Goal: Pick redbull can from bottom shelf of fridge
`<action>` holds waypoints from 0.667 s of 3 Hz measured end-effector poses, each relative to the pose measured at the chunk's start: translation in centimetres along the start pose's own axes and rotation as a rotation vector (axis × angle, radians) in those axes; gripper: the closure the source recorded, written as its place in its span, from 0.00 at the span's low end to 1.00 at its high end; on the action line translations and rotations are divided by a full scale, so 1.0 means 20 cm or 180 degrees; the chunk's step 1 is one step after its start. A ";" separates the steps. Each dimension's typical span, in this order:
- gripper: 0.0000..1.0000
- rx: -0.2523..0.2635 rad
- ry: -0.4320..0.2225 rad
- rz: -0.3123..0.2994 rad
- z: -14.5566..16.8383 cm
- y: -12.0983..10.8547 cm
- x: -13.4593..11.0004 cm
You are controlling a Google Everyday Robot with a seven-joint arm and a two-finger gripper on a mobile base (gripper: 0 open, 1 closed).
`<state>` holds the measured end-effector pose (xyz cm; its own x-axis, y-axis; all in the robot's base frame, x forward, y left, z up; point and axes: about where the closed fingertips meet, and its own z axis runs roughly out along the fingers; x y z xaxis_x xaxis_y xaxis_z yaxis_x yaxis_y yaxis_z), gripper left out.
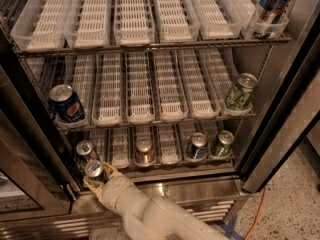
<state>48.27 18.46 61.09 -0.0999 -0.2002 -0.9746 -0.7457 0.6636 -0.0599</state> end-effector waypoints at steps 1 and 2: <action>1.00 0.0000 0.0000 0.0000 0.00 0.00 0.00; 1.00 0.0060 0.0197 -0.0042 0.00 0.01 0.00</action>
Offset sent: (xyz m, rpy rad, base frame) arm -0.0179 -0.0026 0.0025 -0.4582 0.2228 -0.1565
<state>48.15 18.62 61.02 -0.1310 -0.2530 -0.9586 -0.7348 0.6738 -0.0774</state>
